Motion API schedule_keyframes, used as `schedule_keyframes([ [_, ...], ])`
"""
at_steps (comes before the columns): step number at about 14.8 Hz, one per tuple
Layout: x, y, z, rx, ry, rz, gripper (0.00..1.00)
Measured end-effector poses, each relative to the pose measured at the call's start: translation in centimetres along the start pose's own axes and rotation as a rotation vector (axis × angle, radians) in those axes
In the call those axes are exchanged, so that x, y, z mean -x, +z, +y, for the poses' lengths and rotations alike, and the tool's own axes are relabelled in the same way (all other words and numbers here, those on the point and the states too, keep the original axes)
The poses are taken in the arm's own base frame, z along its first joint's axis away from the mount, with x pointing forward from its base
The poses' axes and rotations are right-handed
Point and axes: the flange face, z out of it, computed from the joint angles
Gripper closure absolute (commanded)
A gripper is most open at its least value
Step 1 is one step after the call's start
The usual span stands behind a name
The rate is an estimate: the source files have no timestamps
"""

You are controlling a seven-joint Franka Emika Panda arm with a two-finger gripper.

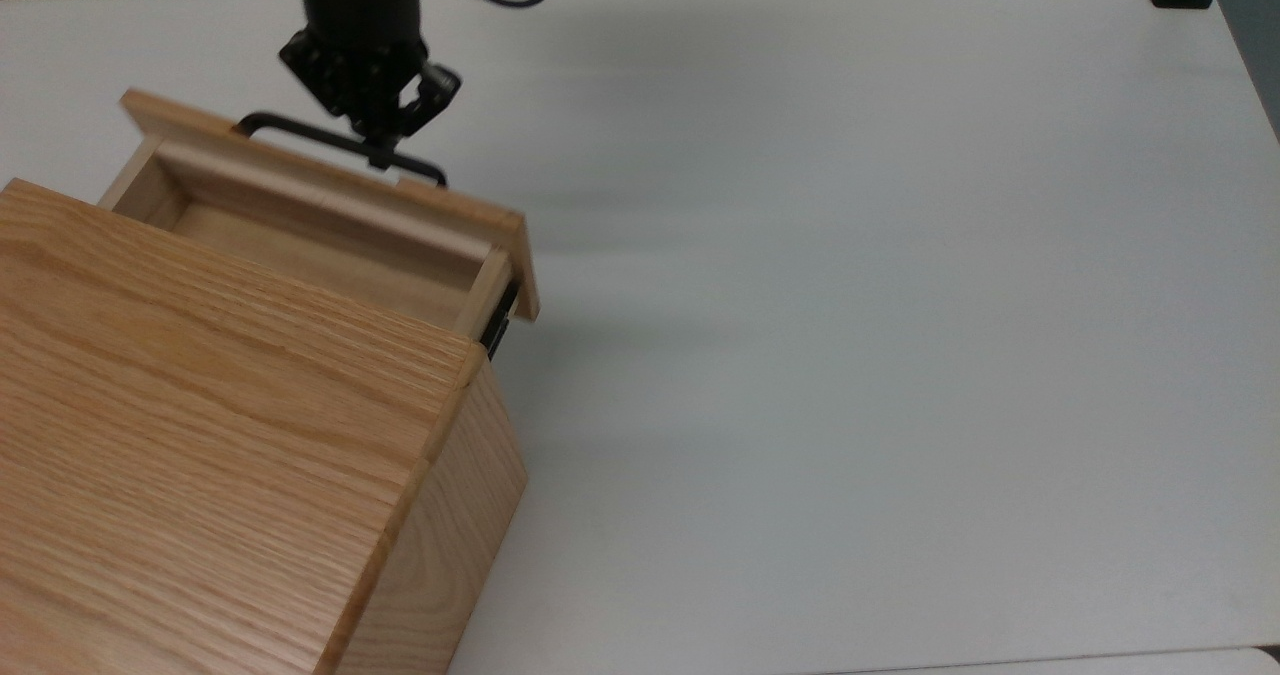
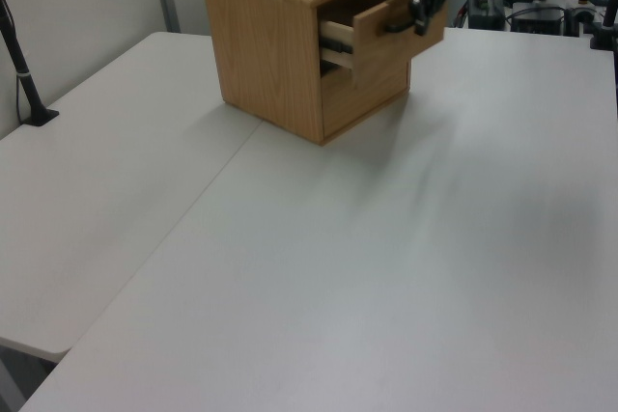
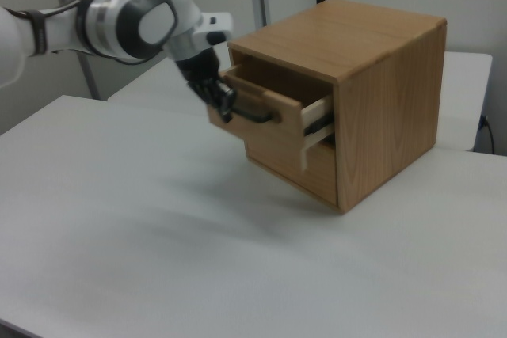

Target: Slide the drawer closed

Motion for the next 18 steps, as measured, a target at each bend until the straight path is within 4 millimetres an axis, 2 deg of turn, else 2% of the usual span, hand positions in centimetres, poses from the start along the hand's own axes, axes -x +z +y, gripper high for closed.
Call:
schedule_keyframes([
  [3, -3.2, 1.2, 1.2, 0.005, 0.025, 0.099, 1.00],
  [6, -5.7, 2.6, 1.4, 0.004, 0.080, 0.181, 1.00],
  [10, -6.2, 3.5, 1.5, 0.020, 0.142, 0.182, 0.99],
  [11, -6.2, 3.6, 1.5, 0.020, 0.153, 0.183, 0.88],
  [13, -6.2, 3.5, 1.5, 0.021, 0.157, 0.184, 0.54],
  [14, -6.2, 3.4, 1.6, 0.024, 0.156, 0.185, 0.05],
  [15, -6.1, 3.2, 1.8, 0.032, 0.155, 0.181, 0.00],
  [16, -6.0, 2.7, 2.2, 0.040, 0.155, 0.174, 0.00],
  [18, -5.2, 0.1, 2.7, 0.056, 0.146, 0.126, 0.00],
])
